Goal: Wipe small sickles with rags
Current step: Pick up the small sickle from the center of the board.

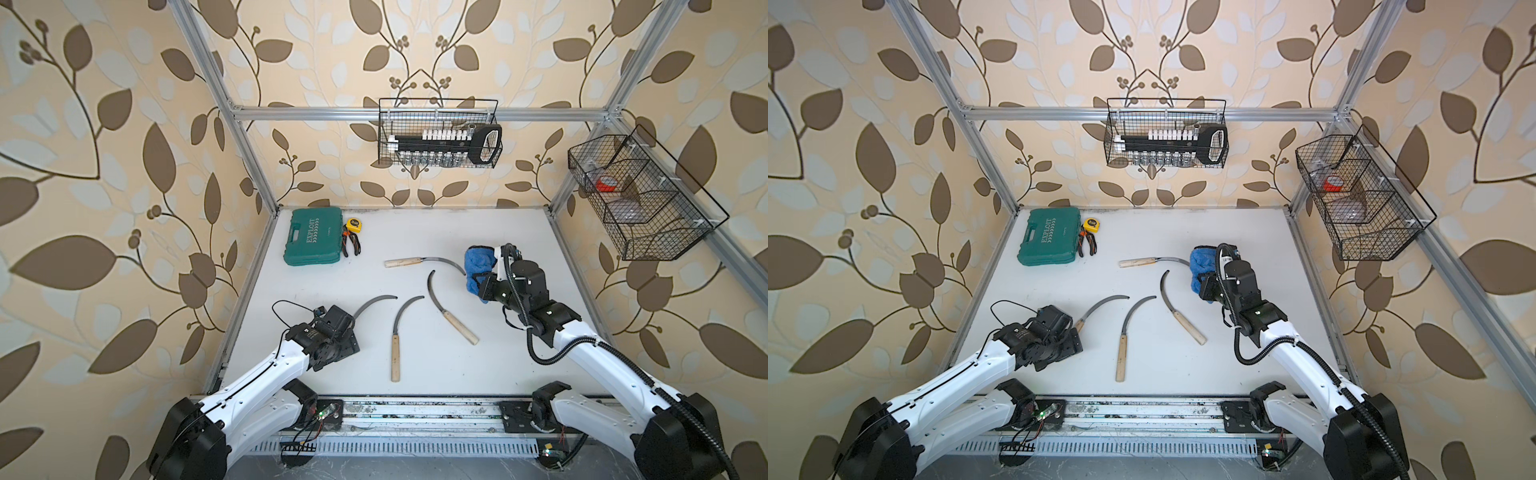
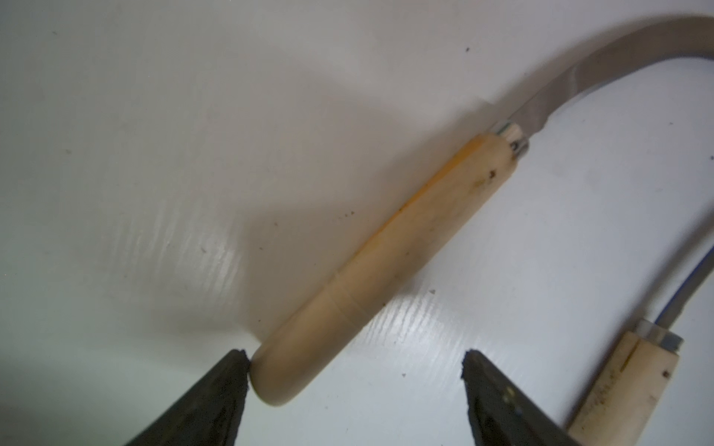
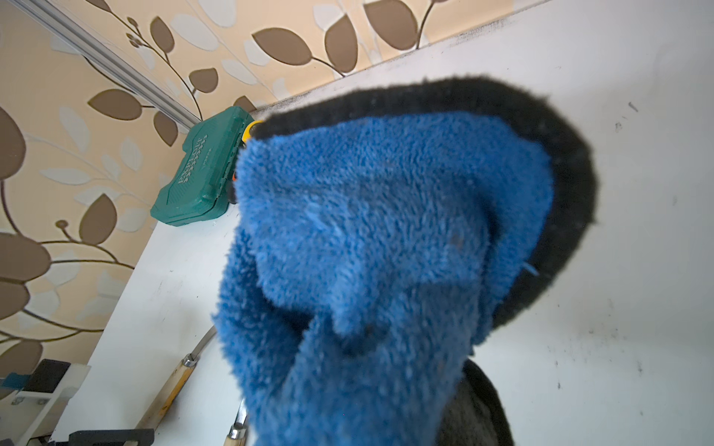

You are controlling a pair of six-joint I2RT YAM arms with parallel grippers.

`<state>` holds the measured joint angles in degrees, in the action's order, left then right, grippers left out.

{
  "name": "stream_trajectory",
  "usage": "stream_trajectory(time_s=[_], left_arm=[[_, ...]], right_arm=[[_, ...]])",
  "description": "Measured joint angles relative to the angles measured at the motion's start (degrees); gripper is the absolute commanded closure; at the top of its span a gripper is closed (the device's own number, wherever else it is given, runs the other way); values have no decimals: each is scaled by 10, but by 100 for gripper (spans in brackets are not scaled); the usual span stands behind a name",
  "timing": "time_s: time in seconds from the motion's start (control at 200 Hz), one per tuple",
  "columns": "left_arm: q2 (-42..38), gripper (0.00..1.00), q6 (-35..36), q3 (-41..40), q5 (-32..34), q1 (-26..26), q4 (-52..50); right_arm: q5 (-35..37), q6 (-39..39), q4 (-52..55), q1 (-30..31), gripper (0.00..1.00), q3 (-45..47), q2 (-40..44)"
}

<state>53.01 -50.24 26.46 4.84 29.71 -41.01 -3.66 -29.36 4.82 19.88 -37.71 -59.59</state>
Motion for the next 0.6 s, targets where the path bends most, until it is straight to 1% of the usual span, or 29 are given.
stream_trajectory(time_s=[0.235, 0.4, 0.51, 0.6], left_arm=[[4, 33, 19, -4, -25, 0, 19], [38, 35, 22, -4, -35, 7, 34], [45, 36, 21, -4, -34, 13, 35], [45, 43, 21, -4, -33, 21, 34]], right_arm=[[-2, -1, -4, 0, 100, 16, 2], [-6, -4, -4, 0, 100, 26, 2], [-7, -5, -4, 0, 100, 26, 7], [-7, -5, -4, 0, 100, 27, 18]])
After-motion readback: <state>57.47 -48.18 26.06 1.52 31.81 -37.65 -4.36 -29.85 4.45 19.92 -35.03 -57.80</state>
